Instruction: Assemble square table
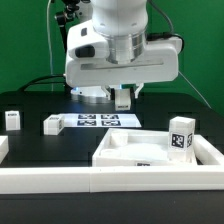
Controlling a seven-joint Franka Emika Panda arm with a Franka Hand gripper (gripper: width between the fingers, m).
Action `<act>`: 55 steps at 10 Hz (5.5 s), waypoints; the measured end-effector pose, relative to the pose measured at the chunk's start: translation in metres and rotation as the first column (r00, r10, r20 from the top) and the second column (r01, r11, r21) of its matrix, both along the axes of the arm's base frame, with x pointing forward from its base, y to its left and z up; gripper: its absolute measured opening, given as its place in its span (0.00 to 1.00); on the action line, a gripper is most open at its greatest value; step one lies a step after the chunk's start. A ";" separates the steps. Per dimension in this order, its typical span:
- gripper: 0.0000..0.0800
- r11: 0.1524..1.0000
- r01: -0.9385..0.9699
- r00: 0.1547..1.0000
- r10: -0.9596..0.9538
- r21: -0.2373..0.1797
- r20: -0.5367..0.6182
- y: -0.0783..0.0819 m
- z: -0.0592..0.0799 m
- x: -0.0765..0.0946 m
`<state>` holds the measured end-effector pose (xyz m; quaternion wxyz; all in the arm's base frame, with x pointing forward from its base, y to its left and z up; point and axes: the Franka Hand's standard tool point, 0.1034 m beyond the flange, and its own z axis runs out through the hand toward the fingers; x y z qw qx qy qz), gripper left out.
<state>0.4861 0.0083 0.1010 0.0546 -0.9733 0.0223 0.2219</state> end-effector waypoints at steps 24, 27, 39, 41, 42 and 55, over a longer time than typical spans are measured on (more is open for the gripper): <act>0.36 0.980 0.093 0.598 0.084 -0.173 0.797 -0.041 0.037 0.094; 0.36 0.981 0.086 0.593 0.091 -0.176 0.800 -0.038 0.036 0.097; 0.36 0.980 0.056 0.610 0.118 -0.192 0.784 -0.033 0.016 0.107; 0.36 0.980 0.066 0.619 0.109 -0.189 0.778 -0.045 0.018 0.113; 0.36 0.980 0.074 0.621 0.099 -0.184 0.778 -0.047 0.018 0.115; 0.36 0.986 0.071 0.645 0.072 -0.154 0.761 -0.028 0.010 0.115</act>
Offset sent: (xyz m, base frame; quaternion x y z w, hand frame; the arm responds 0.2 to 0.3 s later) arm 0.0000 0.0000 0.0000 0.0000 0.1938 0.0000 0.9810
